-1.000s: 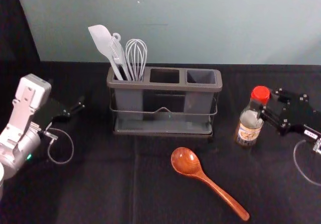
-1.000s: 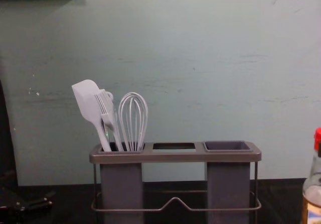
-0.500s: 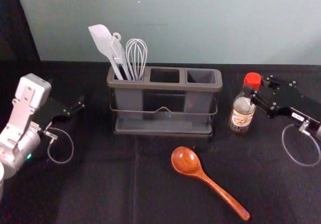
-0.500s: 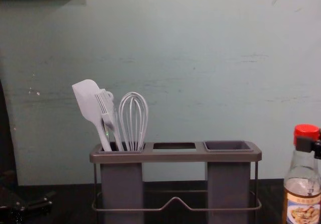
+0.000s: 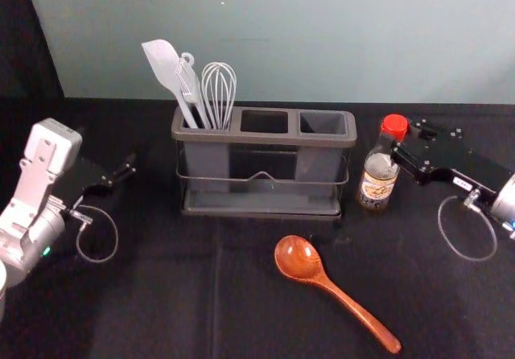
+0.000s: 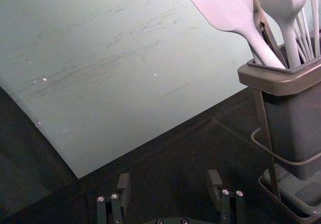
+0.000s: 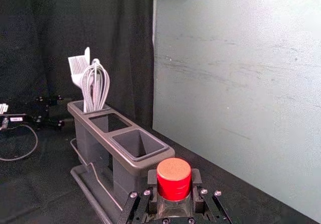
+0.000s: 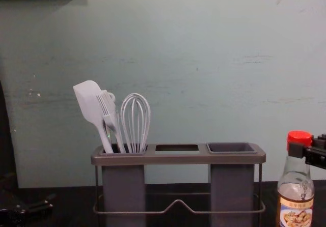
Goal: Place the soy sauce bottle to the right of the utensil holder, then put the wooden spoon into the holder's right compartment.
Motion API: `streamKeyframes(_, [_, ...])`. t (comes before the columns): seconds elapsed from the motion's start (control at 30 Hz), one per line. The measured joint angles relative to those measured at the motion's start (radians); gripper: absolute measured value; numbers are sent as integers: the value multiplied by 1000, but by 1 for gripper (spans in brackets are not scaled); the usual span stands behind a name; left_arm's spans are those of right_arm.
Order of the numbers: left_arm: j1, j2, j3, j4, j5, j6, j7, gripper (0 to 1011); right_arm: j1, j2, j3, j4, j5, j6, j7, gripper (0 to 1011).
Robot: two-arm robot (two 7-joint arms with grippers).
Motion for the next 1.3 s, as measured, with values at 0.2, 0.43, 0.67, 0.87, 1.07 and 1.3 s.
streamKeyframes(0.2, [0,0,0,0,0,0,0,1005,7,-14,-2,23,-1,-6,6,375])
streamKeyframes(0.43, [0,0,0,0,0,0,0,1005,15,-27,-5,48,-8,-12,7,375])
streamKeyframes(0.67, [0,0,0,0,0,0,0,1005,15,-30,-5,55,-13,-13,6,377])
streamKeyframes(0.87, [0,0,0,0,0,0,0,1005,13,-32,-2,57,-15,-12,3,377])
streamKeyframes(1.07, [0,0,0,0,0,0,0,1005,12,-35,2,60,-12,-7,-1,375])
streamKeyframes(1.3, [0,0,0,0,0,0,0,1005,12,-35,2,60,-12,-6,-1,381])
